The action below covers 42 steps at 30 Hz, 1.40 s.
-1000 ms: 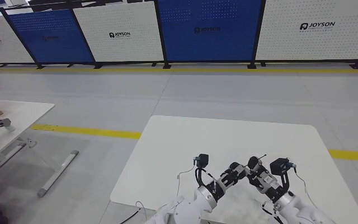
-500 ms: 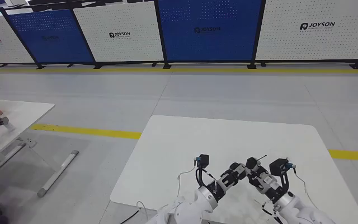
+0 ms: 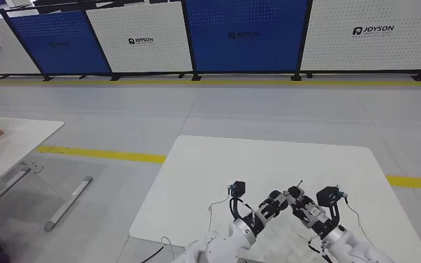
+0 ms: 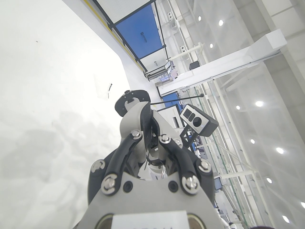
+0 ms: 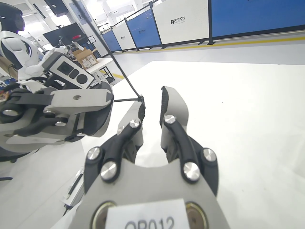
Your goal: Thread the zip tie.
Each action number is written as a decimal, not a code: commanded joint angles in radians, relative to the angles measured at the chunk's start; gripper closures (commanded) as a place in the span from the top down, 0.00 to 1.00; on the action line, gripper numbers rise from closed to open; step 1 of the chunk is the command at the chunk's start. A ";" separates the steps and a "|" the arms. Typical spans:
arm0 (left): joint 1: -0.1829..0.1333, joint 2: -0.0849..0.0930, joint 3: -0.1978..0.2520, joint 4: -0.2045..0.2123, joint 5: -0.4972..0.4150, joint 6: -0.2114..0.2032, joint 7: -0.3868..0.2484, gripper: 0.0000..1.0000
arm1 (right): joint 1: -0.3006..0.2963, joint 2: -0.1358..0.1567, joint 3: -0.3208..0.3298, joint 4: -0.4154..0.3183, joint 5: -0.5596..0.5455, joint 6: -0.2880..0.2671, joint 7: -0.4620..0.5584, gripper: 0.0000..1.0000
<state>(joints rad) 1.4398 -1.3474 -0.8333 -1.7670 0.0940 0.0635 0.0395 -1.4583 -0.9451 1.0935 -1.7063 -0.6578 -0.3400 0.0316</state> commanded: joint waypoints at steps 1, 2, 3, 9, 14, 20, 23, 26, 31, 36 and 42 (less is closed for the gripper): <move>0.000 0.000 0.001 0.000 0.001 0.001 0.000 0.00 | 0.000 0.001 -0.001 0.000 0.000 0.000 -0.003 0.09; 0.000 -0.001 0.001 0.000 0.001 0.001 0.000 0.00 | 0.000 0.001 -0.001 0.000 0.000 0.000 -0.004 0.08; 0.000 -0.001 0.001 0.001 0.003 0.001 0.001 0.00 | 0.000 0.001 -0.002 0.000 0.000 0.000 -0.004 0.09; 0.001 -0.002 0.001 0.001 0.006 0.005 0.007 0.00 | 0.001 0.003 -0.004 0.000 -0.003 0.000 -0.002 0.14; -0.001 -0.004 0.002 0.003 0.010 0.010 0.014 0.00 | 0.003 0.005 -0.007 -0.001 -0.009 0.000 0.000 0.18; -0.003 -0.006 0.005 0.007 0.019 0.016 0.022 0.00 | 0.002 0.007 -0.009 -0.004 -0.014 0.000 -0.002 0.19; -0.004 -0.008 0.005 0.007 0.017 0.016 0.027 0.00 | 0.002 0.008 -0.010 -0.004 -0.013 0.000 0.005 0.24; -0.004 -0.009 0.004 0.005 0.017 0.015 0.029 0.00 | 0.005 0.008 -0.010 0.000 -0.010 0.000 0.015 0.25; -0.004 -0.010 0.004 0.007 0.020 0.018 0.025 0.00 | 0.007 0.008 -0.014 -0.005 -0.006 0.000 0.008 0.22; -0.006 -0.011 0.006 0.011 0.023 0.021 0.024 0.00 | 0.005 0.010 -0.010 -0.010 -0.003 0.000 -0.001 0.20; -0.007 -0.013 0.008 0.012 0.029 0.022 0.022 0.00 | 0.007 0.012 -0.012 -0.009 0.006 0.000 -0.001 0.16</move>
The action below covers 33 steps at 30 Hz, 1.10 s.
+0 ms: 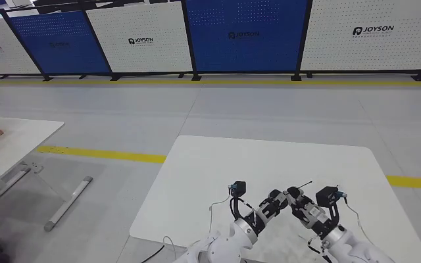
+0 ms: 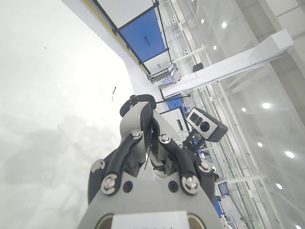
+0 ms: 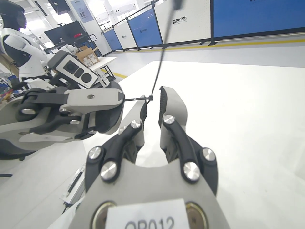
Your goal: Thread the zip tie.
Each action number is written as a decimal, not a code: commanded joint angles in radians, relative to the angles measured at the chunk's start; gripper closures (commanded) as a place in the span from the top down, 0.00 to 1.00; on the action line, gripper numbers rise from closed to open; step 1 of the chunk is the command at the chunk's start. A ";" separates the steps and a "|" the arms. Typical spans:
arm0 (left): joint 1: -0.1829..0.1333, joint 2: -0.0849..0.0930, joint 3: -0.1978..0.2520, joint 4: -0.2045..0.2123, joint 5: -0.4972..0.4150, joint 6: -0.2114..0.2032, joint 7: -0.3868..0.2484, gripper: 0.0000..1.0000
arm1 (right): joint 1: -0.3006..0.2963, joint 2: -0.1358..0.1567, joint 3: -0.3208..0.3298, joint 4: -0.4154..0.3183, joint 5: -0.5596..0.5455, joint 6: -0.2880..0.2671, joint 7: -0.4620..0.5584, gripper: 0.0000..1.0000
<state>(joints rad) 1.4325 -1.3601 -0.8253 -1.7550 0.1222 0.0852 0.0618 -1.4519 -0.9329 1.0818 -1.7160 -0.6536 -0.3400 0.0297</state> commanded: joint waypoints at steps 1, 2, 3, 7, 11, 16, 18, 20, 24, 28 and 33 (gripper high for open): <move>0.000 0.000 0.000 0.000 0.001 0.000 -0.001 0.00 | 0.002 0.000 -0.001 0.002 0.003 0.000 0.001 0.09; 0.000 -0.001 0.000 0.000 0.002 0.000 -0.001 0.00 | 0.003 0.001 -0.002 0.004 0.005 0.000 0.001 0.05; 0.000 -0.001 0.001 0.001 0.002 0.000 -0.001 0.00 | 0.005 0.001 -0.003 0.006 0.007 0.000 0.001 0.05; -0.001 -0.002 0.002 0.008 0.000 -0.001 -0.001 0.00 | 0.010 0.002 -0.007 0.013 0.012 0.000 0.005 0.05; -0.004 -0.004 0.003 0.014 -0.001 -0.002 -0.003 0.00 | 0.013 0.002 -0.010 0.016 0.015 0.000 0.004 0.00; -0.004 -0.005 0.002 0.013 -0.001 -0.006 -0.002 0.00 | 0.014 0.004 -0.012 0.016 0.014 0.000 -0.001 0.00; -0.002 -0.005 0.001 0.010 -0.002 -0.014 0.000 0.00 | 0.014 0.004 -0.014 0.016 0.015 0.000 -0.002 0.00; 0.001 -0.005 0.000 0.009 -0.003 -0.024 -0.001 0.00 | 0.015 0.005 -0.016 0.018 0.015 0.000 -0.002 0.00; 0.004 -0.005 -0.001 0.007 -0.002 -0.046 -0.005 0.00 | 0.018 0.005 -0.020 0.020 0.014 0.000 0.003 0.00; 0.008 -0.004 -0.001 0.005 0.003 -0.063 -0.007 0.00 | 0.022 0.005 -0.024 0.023 0.010 0.000 0.010 0.00; 0.013 -0.004 -0.001 0.000 0.006 -0.081 -0.010 0.00 | 0.025 0.005 -0.028 0.025 0.000 0.000 0.018 0.00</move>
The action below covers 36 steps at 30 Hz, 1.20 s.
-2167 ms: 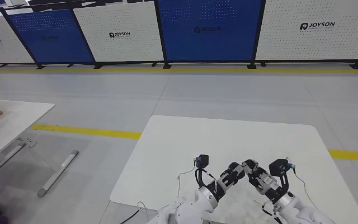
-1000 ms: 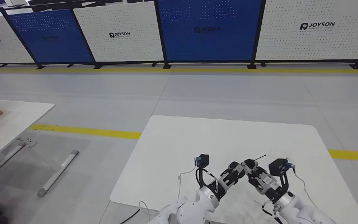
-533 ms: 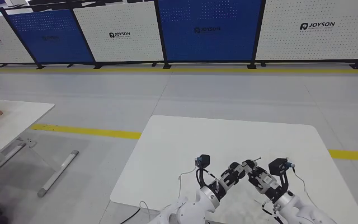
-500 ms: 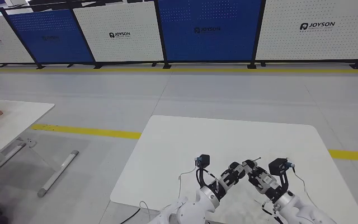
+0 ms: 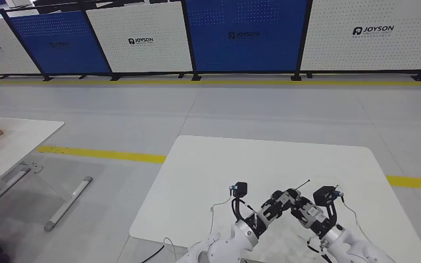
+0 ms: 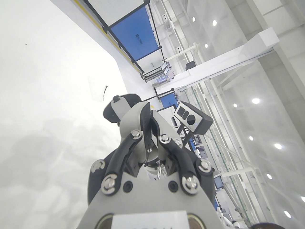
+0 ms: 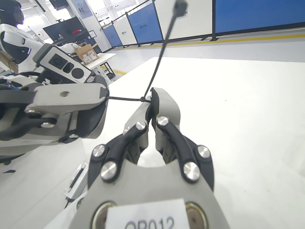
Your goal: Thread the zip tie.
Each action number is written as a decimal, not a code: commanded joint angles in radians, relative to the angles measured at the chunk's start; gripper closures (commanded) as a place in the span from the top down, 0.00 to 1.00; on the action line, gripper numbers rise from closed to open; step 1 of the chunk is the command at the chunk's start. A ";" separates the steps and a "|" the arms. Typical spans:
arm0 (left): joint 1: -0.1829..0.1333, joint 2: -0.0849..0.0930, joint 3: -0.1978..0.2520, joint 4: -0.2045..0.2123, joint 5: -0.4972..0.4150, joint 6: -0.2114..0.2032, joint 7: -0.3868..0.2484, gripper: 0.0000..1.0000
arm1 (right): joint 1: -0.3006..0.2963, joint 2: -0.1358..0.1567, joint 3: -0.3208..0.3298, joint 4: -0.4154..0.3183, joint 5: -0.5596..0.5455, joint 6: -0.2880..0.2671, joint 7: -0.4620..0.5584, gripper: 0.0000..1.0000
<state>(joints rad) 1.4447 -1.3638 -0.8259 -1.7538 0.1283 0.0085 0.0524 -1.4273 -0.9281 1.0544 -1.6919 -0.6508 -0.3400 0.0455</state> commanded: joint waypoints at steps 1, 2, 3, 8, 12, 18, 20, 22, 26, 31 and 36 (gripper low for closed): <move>0.002 0.000 -0.001 -0.003 -0.001 -0.008 -0.002 0.00 | 0.001 0.000 -0.002 0.000 -0.005 0.000 0.005 0.00; 0.003 0.000 -0.002 -0.004 -0.002 -0.012 -0.003 0.00 | 0.001 0.000 -0.003 0.000 -0.009 0.000 0.007 0.00; 0.004 0.001 -0.003 -0.005 -0.003 -0.016 -0.004 0.00 | 0.002 0.000 -0.006 -0.001 -0.017 0.000 0.010 0.00; 0.000 -0.001 -0.006 0.004 -0.005 0.010 0.003 0.00 | -0.004 0.003 -0.013 -0.026 -0.017 0.000 -0.015 0.00; -0.003 -0.002 -0.004 0.008 -0.013 0.009 -0.003 0.00 | -0.007 0.009 -0.004 -0.019 -0.012 0.000 -0.020 0.00; 0.008 0.000 -0.011 -0.010 -0.015 -0.024 -0.012 0.00 | 0.005 0.008 -0.015 -0.006 -0.039 0.000 0.008 0.00; 0.010 0.001 -0.014 -0.014 -0.015 -0.030 -0.014 0.00 | 0.008 0.007 -0.017 -0.003 -0.053 0.000 0.013 0.00; 0.012 0.002 -0.016 -0.017 -0.016 -0.036 -0.015 0.00 | 0.010 0.006 -0.018 0.000 -0.061 0.000 0.015 0.00; 0.019 0.004 -0.022 -0.027 -0.018 -0.051 -0.015 0.00 | 0.011 0.003 -0.018 0.005 -0.078 0.000 0.021 0.00; 0.026 0.006 -0.031 -0.038 -0.020 -0.056 -0.020 0.00 | 0.011 -0.002 -0.014 0.010 -0.095 0.000 0.024 0.00; 0.031 0.008 -0.040 -0.048 -0.027 -0.059 -0.020 0.00 | 0.008 -0.007 -0.009 0.009 -0.101 0.000 0.022 0.00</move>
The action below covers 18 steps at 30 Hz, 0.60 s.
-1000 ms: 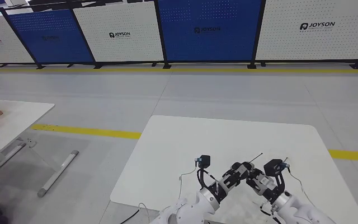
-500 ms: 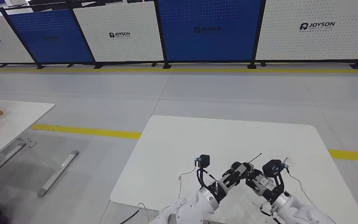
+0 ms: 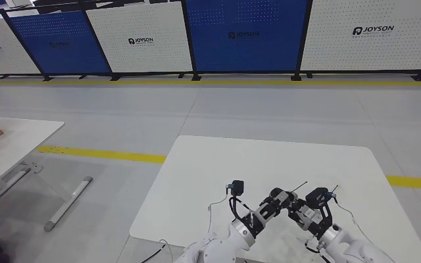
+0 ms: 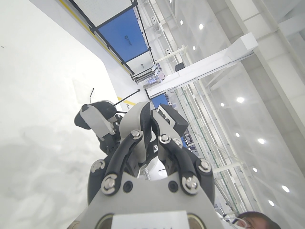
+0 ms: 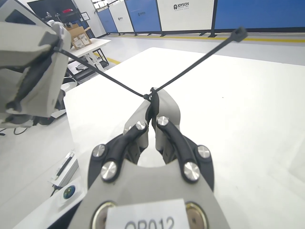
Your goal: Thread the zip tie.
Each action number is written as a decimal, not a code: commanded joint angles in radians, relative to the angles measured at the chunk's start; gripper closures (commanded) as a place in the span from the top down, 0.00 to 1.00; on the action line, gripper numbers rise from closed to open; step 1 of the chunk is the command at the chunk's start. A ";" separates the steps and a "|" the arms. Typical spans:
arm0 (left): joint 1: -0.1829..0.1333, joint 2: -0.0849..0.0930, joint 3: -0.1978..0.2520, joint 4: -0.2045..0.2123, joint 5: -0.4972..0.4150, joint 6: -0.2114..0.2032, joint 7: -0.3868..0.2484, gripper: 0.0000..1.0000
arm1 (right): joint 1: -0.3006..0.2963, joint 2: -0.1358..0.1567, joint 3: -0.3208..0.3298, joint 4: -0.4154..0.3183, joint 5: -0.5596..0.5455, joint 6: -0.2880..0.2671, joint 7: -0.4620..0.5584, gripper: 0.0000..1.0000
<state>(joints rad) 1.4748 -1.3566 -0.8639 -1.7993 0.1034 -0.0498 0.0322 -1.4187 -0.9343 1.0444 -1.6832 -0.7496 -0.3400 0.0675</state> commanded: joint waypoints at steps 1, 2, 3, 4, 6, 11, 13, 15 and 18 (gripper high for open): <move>0.003 0.001 -0.005 -0.005 -0.001 0.000 -0.001 0.00 | -0.002 -0.003 0.004 0.000 0.004 0.000 -0.005 0.00; 0.005 0.002 -0.007 -0.006 0.001 0.004 -0.001 0.00 | -0.004 -0.004 0.006 0.000 0.015 0.000 -0.011 0.00; 0.007 0.003 -0.010 -0.005 0.005 0.018 -0.002 0.00 | -0.005 -0.005 0.011 0.001 0.029 0.000 -0.019 0.00; 0.008 0.003 -0.013 -0.005 0.007 0.027 -0.002 0.00 | -0.007 -0.006 0.017 0.001 0.042 0.000 -0.029 0.00; 0.011 0.005 -0.022 0.000 0.007 0.039 -0.005 0.00 | -0.014 -0.008 0.031 -0.001 0.060 0.000 -0.043 0.00; 0.013 0.007 -0.036 0.024 0.015 0.064 0.009 0.00 | -0.036 -0.011 0.064 -0.016 0.105 0.000 -0.066 0.00; 0.010 0.007 -0.035 0.030 0.019 0.072 0.009 0.00 | -0.042 -0.011 0.070 -0.023 0.108 0.000 -0.067 0.00; 0.008 0.006 -0.033 0.032 0.019 0.075 0.009 0.00 | -0.048 -0.012 0.076 -0.028 0.110 0.000 -0.068 0.00; 0.011 0.006 -0.034 0.023 0.003 0.066 0.003 0.48 | -0.053 -0.014 0.084 -0.026 0.107 0.005 -0.063 0.00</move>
<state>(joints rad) 1.4837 -1.3507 -0.8962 -1.7713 0.1150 0.0208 0.0380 -1.4709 -0.9474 1.1260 -1.7112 -0.6408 -0.3389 0.0018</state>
